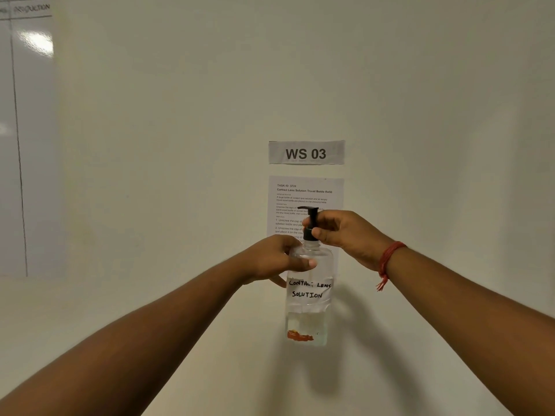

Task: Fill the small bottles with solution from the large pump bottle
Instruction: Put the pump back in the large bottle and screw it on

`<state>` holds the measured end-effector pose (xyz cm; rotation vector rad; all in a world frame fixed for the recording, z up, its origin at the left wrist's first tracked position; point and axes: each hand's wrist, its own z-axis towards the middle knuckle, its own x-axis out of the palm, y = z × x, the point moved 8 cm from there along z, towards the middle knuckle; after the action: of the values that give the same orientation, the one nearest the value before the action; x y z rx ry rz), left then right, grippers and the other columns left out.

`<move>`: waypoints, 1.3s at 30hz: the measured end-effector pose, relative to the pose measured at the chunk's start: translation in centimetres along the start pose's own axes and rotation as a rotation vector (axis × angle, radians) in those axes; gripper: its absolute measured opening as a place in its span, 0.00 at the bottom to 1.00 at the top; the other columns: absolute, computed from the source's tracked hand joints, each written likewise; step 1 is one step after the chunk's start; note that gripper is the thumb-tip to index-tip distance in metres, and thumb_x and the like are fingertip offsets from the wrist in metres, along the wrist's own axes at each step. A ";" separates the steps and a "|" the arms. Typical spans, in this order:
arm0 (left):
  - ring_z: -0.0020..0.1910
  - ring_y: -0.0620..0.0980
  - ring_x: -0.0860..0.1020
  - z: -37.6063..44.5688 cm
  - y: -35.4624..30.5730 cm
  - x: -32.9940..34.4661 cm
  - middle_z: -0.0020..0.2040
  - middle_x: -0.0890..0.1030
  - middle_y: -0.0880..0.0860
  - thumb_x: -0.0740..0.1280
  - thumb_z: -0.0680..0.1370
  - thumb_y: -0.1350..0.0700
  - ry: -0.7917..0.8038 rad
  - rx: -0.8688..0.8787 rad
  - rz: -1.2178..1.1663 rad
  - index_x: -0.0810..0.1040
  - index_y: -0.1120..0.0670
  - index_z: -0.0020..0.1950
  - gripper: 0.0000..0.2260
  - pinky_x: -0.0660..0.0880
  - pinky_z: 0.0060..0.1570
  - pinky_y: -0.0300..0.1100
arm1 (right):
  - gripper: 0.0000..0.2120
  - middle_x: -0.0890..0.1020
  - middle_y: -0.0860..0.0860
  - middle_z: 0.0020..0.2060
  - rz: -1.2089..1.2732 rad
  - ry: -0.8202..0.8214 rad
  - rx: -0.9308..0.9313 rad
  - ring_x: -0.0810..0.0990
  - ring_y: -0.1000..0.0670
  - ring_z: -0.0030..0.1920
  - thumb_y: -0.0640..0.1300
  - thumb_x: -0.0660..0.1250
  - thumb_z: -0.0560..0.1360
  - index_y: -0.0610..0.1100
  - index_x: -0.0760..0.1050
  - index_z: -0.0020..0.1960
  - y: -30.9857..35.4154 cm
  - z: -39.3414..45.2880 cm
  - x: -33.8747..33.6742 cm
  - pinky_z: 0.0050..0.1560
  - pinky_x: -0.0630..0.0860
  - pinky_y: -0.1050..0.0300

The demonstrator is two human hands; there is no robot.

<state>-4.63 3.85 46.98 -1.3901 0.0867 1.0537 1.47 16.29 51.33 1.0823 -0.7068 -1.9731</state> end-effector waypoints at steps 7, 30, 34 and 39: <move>0.56 0.52 0.83 0.0 0.1 0.3 0.55 0.82 0.50 0.73 0.78 0.50 -0.006 0.002 0.008 0.76 0.52 0.62 0.15 0.84 0.52 0.55 | 0.11 0.85 0.46 0.51 -0.040 -0.074 -0.006 0.84 0.47 0.54 0.44 0.76 0.72 0.46 0.79 0.52 -0.6 0.3 0.0 0.61 0.78 0.45; 0.56 0.51 0.83 0.1 0.5 0.4 0.56 0.83 0.51 0.73 0.78 0.50 -0.008 -0.001 0.007 0.76 0.51 0.62 0.15 0.84 0.53 0.54 | 0.07 0.86 0.53 0.52 -0.017 -0.053 0.013 0.83 0.54 0.54 0.45 0.71 0.76 0.50 0.81 0.54 -1.0 -0.5 1.1 0.63 0.78 0.50; 0.56 0.51 0.83 0.0 0.5 0.5 0.57 0.83 0.51 0.73 0.78 0.50 -0.006 0.001 -0.002 0.76 0.52 0.63 0.16 0.84 0.52 0.54 | 0.12 0.85 0.53 0.51 -0.076 -0.109 0.025 0.83 0.52 0.54 0.51 0.72 0.75 0.49 0.79 0.56 -1.2 -0.5 1.0 0.61 0.79 0.46; 0.57 0.52 0.82 0.0 0.5 0.3 0.56 0.82 0.50 0.73 0.78 0.49 -0.015 -0.007 0.006 0.75 0.51 0.62 0.16 0.84 0.52 0.53 | 0.11 0.83 0.53 0.57 0.021 -0.050 -0.003 0.81 0.54 0.59 0.44 0.66 0.80 0.50 0.78 0.61 -0.8 -0.8 0.4 0.65 0.76 0.49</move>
<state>-4.82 3.94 46.41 -1.3887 0.0761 1.0704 1.78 16.28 50.15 1.0233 -0.7390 -1.9887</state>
